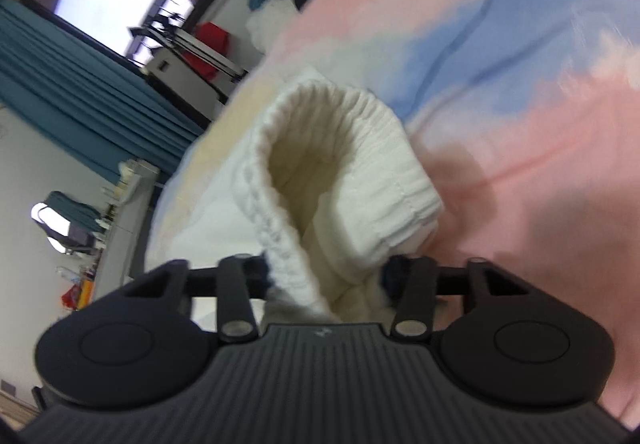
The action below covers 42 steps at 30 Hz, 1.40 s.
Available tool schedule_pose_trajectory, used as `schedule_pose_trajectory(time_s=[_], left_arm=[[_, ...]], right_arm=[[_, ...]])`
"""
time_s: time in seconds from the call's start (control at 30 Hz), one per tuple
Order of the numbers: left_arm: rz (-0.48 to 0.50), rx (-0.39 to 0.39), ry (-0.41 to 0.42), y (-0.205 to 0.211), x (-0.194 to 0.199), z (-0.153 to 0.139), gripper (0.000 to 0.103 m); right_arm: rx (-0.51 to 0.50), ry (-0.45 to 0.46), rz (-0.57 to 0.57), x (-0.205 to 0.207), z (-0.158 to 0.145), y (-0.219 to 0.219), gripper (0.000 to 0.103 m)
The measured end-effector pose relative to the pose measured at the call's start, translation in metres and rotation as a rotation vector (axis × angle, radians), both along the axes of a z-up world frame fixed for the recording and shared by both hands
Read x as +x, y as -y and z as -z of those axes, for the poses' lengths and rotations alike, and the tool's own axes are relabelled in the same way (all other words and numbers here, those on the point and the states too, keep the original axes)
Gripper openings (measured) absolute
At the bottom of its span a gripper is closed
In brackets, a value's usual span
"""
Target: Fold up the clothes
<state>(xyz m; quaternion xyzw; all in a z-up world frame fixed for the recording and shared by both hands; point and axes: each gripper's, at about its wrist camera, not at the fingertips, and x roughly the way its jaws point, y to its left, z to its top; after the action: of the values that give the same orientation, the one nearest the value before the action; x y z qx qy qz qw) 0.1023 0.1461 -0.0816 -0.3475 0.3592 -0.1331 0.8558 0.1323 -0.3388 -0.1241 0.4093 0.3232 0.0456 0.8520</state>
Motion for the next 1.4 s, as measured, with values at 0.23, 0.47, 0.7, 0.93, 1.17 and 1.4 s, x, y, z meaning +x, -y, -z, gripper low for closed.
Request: schedule_pose_trajectory(time_s=[0.23,0.47,0.7,0.93,1.17,1.4], left_arm=[[-0.008,0.033,0.079,0.043,0.001,-0.084,0.040],[0.065,0.013,0.163,0.131,0.024,-0.167,0.040],[0.256,-0.024,0.280,0.296,0.064,-0.190,0.040],[0.441,-0.021,0.308,0.476,0.093,-0.135,0.040],[0.582,0.134,0.208,0.579,0.095,-0.019,0.040],[0.641,0.251,0.191,0.587,0.098,0.041,0.049]], right_arm=[[0.068,0.131,0.006,-0.014,-0.055,0.025,0.033],[0.039,0.288,0.065,-0.040,-0.125,0.097,0.033],[-0.054,0.437,0.250,-0.076,-0.150,0.214,0.033],[-0.222,0.437,0.367,-0.097,-0.120,0.337,0.033],[-0.320,0.144,0.271,-0.090,-0.035,0.399,0.033],[-0.273,-0.025,0.210,-0.082,0.023,0.391,0.034]])
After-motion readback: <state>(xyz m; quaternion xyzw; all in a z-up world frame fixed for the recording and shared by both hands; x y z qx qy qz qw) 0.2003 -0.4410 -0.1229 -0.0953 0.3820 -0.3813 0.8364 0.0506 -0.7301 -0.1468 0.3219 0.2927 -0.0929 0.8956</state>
